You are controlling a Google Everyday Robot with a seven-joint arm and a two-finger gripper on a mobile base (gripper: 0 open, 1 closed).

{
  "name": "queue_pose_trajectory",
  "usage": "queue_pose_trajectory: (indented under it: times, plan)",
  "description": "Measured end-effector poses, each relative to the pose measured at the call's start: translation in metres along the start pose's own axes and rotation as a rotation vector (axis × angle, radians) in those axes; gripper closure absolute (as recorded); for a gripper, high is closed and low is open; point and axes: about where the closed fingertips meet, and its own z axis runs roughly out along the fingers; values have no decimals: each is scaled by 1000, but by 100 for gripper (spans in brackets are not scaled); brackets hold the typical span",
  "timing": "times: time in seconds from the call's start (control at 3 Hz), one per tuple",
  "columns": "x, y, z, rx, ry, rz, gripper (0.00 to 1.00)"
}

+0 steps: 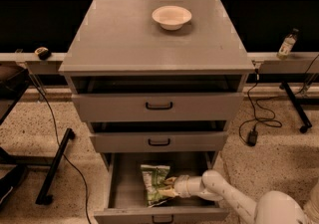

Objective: Place green jalapeno chip bag into bottom drawer

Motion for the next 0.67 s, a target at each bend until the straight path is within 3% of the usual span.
queue_pose_trajectory:
  times: [0.33, 0.67]
  plan:
    - [0, 0, 0, 0, 0, 0, 53]
    - [0, 0, 0, 0, 0, 0, 22]
